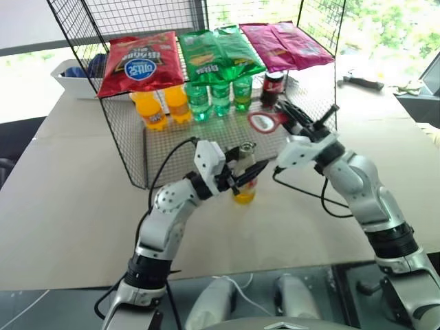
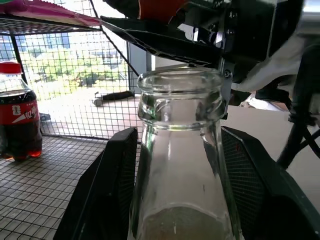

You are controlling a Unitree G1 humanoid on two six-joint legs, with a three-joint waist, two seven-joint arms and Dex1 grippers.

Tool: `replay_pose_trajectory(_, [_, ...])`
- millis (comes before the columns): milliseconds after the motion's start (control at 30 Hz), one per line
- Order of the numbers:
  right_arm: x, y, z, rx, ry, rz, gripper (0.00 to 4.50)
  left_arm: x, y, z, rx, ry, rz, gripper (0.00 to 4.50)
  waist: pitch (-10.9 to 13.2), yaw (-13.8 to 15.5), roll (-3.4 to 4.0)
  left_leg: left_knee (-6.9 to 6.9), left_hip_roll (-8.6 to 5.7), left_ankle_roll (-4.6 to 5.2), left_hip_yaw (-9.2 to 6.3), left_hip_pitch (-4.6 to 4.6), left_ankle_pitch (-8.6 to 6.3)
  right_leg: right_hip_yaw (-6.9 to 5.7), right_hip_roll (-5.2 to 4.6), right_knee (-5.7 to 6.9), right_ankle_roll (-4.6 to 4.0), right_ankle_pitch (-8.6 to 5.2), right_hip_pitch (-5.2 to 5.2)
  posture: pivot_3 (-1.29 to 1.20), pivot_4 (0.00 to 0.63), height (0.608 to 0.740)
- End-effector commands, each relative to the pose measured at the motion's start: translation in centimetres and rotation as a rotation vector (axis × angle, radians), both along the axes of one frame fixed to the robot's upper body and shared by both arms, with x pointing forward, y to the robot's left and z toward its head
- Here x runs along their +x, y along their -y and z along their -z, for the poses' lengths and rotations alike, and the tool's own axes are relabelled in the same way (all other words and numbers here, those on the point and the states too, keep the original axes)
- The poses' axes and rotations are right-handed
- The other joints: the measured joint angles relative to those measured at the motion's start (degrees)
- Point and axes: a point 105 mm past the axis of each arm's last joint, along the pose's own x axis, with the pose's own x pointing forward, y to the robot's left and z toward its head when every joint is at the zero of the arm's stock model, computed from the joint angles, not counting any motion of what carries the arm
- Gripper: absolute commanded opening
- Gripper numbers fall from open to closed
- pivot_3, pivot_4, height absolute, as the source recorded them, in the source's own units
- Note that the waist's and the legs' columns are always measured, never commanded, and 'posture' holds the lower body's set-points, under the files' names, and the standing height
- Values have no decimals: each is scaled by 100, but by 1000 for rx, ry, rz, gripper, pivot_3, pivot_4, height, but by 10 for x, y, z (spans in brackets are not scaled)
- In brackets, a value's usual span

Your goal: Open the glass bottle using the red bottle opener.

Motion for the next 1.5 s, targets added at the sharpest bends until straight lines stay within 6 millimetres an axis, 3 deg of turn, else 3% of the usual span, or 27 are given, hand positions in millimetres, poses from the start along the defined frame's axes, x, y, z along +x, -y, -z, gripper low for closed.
replay_pose_trajectory(33, [1, 9, 9, 109, -149, 3, 0, -2, -1, 7, 17, -29, -3, 3008, 0, -11, 1, -1, 0, 0, 2, 2, 0, 2, 1, 0, 0, 0, 0, 0, 150, 740])
replay_pose_trajectory(67, [0, 10, 15, 124, -189, -1, 0, -2, -2, 7, 17, -28, -4, 3141, 0, -16, 1, -1, 1, 0, 2, 2, 0, 2, 1, 0, 0, 0, 0, 0, 150, 740])
replay_pose_trajectory(167, [-2, 11, 26, 157, -265, -6, 0, -1, -3, 7, 22, -21, -16, 4353, 6, -17, 4, -5, 4, 1, 0, -4, 0, 1, 3, -1, -1, 0, -6, 0, 150, 740])
replay_pose_trajectory(200, [-2, 12, 29, 159, -278, -4, 0, -1, -3, 7, 24, -19, -19, 4491, 6, -15, 5, -5, 3, 1, 0, -9, 0, 1, 2, -2, 0, 0, -10, 0, 150, 740])
replay_pose_trajectory(367, [-2, 17, 42, 215, -395, 10, 0, -5, -4, 6, 16, -25, -6, 4491, 6, -14, 5, -6, 3, 1, 0, -9, -1, 1, 2, -3, 0, 0, -12, 0, 150, 740])
replay_pose_trajectory(467, [-8, 23, 68, 336, -649, 26, 0, -9, -7, 9, 32, -34, 3, 4491, 6, -11, 4, -8, 4, 1, -2, -9, -1, 1, 2, -6, 0, 0, -11, 0, 150, 740])
replay_pose_trajectory(500, [-10, 24, 74, 362, -709, 32, 850, -10, -8, 10, 38, -36, 4, 4500, 6, -7, 5, -8, 4, 1, -2, -10, -1, 1, 1, -6, 0, 0, -11, 0, 150, 740])
replay_pose_trajectory(567, [-17, 26, 82, 385, -793, 33, 1574, -14, -13, 13, 54, -49, 3, 4500, 7, -2, 7, -9, 4, 2, -1, -12, -2, 2, 0, -6, -1, 0, -12, 0, 150, 740])
replay_pose_trajectory(733, [-22, 44, 90, 464, -874, 110, 4033, -27, -26, 21, 73, -120, 7, 4500, 8, -7, 8, -9, 5, 2, -2, -11, -2, 2, 1, -6, 0, 0, -12, 0, 150, 740])
replay_pose_trajectory(800, [-24, 52, 92, 470, -878, 134, 4431, -31, -32, 24, 87, -134, -6, 4500, 8, -1, 8, -9, 5, 2, -3, -10, -3, 0, 1, -6, 0, -1, -12, 0, 150, 740])
replay_pose_trajectory(967, [-37, 72, 102, 450, -934, 159, 4431, -43, -52, 33, 124, -176, -65, 4500, 9, 12, 10, -15, 5, 3, -1, -10, -4, 0, -1, -10, 0, -1, -11, 0, 150, 740])
replay_pose_trajectory(1067, [-58, 82, 119, 373, -1051, 119, 4431, -45, -72, 46, 192, -190, -177, 4500, 9, 16, 10, -16, 4, 5, 0, -12, -4, 0, -2, -14, 0, -1, -10, 0, 150, 740])
replay_pose_trajectory(1233, [-78, 86, 118, 417, -1094, -58, 4431, -56, -102, 72, 251, -277, -316, 4500, 11, -9, 13, -17, 12, 7, 7, -3, -6, 1, 1, -14, 1, -1, -3, 0, 150, 740])
replay_pose_trajectory(1500, [-93, 102, 124, 478, -1102, -222, 4431, -72, -129, 84, 251, -308, -435, 4500, 11, 22, 10, -12, 14, 20, 7, -2, -14, -3, -2, -15, 1, -2, 5, 0, 150, 740])
